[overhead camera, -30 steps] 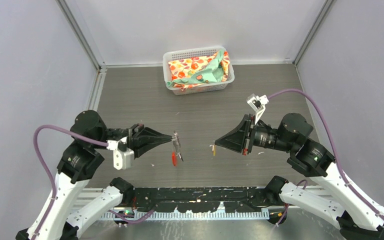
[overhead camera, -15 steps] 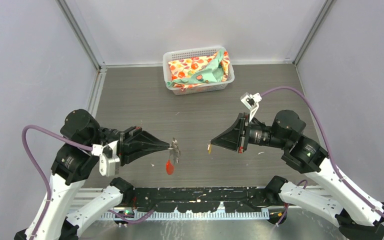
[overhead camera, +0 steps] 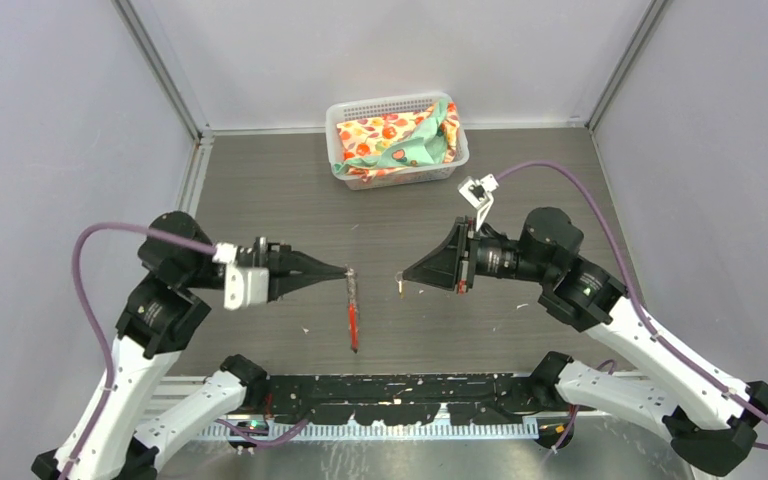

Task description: Put the keys on the keyring

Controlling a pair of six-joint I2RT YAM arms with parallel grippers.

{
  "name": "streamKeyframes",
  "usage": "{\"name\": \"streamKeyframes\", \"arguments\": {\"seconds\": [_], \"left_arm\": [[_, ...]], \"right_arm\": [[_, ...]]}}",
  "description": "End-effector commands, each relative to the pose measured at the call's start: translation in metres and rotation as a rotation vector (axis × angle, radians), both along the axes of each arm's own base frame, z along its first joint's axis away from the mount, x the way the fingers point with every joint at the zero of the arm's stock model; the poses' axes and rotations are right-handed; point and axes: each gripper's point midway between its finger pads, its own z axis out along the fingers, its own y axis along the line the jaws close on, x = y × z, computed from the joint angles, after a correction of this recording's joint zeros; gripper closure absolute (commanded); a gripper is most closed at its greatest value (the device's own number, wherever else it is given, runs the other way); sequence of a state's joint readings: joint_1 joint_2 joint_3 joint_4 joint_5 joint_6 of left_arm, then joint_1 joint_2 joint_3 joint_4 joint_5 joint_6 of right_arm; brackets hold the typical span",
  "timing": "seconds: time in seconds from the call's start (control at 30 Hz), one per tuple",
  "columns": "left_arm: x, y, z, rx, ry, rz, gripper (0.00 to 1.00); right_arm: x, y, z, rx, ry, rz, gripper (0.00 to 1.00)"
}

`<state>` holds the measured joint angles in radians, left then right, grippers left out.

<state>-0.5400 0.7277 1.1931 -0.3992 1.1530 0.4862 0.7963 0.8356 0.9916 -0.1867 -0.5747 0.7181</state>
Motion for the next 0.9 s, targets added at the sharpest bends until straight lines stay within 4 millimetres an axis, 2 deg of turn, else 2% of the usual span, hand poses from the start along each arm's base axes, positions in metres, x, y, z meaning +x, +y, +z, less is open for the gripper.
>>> {"name": "streamKeyframes", "arguments": {"seconds": [0.0, 0.2, 0.33, 0.5, 0.6, 0.77, 0.87], "left_arm": [[0.045, -0.006, -0.014, 0.010, 0.245, 0.203, 1.00], [0.061, -0.005, -0.038, -0.006, 0.376, 0.304, 1.00], [0.078, -0.003, -0.055, -0.025, 0.485, 0.400, 1.00], [0.098, -0.002, -0.072, -0.048, 0.543, 0.491, 1.00], [0.102, -0.003, -0.070, -0.068, 0.564, 0.499, 1.00], [0.099, -0.006, -0.065, -0.090, 0.556, 0.467, 1.00], [0.095, -0.008, -0.062, -0.096, 0.544, 0.438, 1.00]], "right_arm": [[0.008, 0.004, 0.032, 0.049, -0.042, -0.021, 0.99], [0.019, 0.010, 0.036, -0.008, -0.005, -0.045, 0.99], [0.023, 0.013, 0.046, -0.023, 0.021, -0.056, 0.99], [0.028, 0.026, 0.055, 0.025, 0.094, -0.032, 0.99], [0.030, 0.033, 0.050, 0.032, 0.120, -0.020, 0.99], [0.030, 0.046, 0.027, -0.016, 0.154, -0.004, 0.99], [0.032, 0.049, 0.022, -0.013, 0.159, -0.007, 0.99]]}}
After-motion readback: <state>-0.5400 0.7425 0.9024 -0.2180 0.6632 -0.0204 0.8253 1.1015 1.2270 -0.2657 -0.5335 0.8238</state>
